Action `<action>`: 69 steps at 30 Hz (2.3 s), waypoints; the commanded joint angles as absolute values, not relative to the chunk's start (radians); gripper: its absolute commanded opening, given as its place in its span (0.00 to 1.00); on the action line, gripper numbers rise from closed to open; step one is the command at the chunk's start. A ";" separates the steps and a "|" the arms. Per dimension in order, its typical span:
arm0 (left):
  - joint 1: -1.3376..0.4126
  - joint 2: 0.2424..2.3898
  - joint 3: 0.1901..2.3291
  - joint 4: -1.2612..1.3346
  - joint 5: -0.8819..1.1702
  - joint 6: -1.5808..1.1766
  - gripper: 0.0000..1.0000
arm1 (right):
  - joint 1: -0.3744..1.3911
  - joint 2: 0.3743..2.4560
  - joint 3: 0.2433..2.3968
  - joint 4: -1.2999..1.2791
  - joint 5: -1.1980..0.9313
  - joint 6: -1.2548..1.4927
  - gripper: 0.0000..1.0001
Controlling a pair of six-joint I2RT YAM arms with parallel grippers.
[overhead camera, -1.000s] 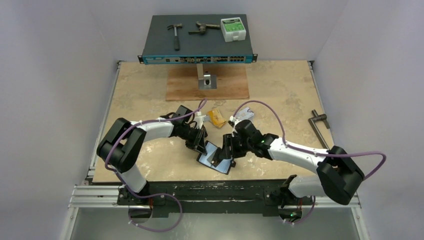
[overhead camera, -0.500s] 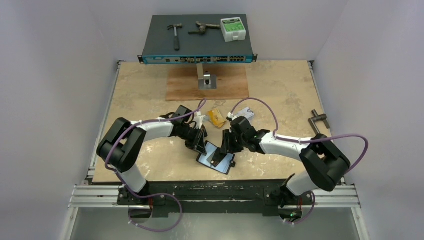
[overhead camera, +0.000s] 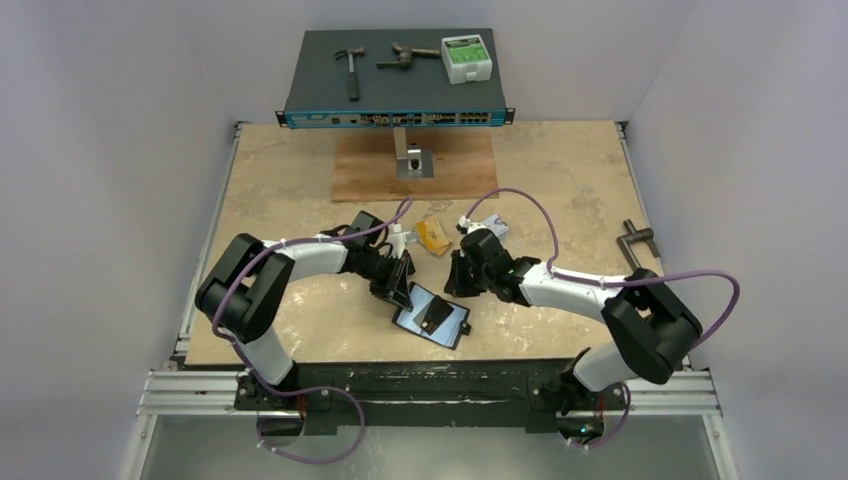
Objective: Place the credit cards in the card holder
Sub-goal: Insert the credit card into the card holder.
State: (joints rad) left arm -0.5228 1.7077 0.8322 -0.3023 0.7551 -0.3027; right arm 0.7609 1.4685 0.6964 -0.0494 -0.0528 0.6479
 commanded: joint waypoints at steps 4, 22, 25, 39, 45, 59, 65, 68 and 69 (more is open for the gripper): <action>-0.515 1.712 0.861 -0.300 0.775 -0.290 0.03 | 0.759 1.491 0.740 -0.032 0.007 0.645 0.00; -0.509 1.710 0.862 -0.301 0.771 -0.293 0.04 | 0.827 1.558 0.733 0.055 -0.052 0.700 0.00; -0.509 1.710 0.861 -0.299 0.770 -0.293 0.04 | 0.837 1.554 0.730 0.057 -0.051 0.708 0.00; -0.507 1.711 0.859 -0.303 0.770 -0.293 0.04 | 0.824 1.456 0.773 -0.093 0.028 0.708 0.37; -0.505 1.712 0.860 -0.304 0.768 -0.291 0.04 | 0.824 1.320 0.722 -0.160 0.016 0.714 0.24; -0.503 1.725 0.865 -0.312 0.760 -0.287 0.04 | 0.874 1.337 0.601 -0.103 -0.113 0.745 0.00; -0.502 1.721 0.865 -0.313 0.760 -0.285 0.04 | 0.880 1.373 0.601 -0.084 -0.127 0.734 0.00; -0.501 1.723 0.867 -0.314 0.761 -0.285 0.04 | 0.882 1.386 0.593 -0.075 -0.130 0.734 0.00; -0.501 1.722 0.867 -0.314 0.762 -0.286 0.04 | 0.882 1.389 0.592 -0.072 -0.130 0.735 0.00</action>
State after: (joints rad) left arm -0.5106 1.7206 0.8341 -0.3187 0.7547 -0.3027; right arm 0.8738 1.3827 0.5865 -0.1135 -0.1074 0.7403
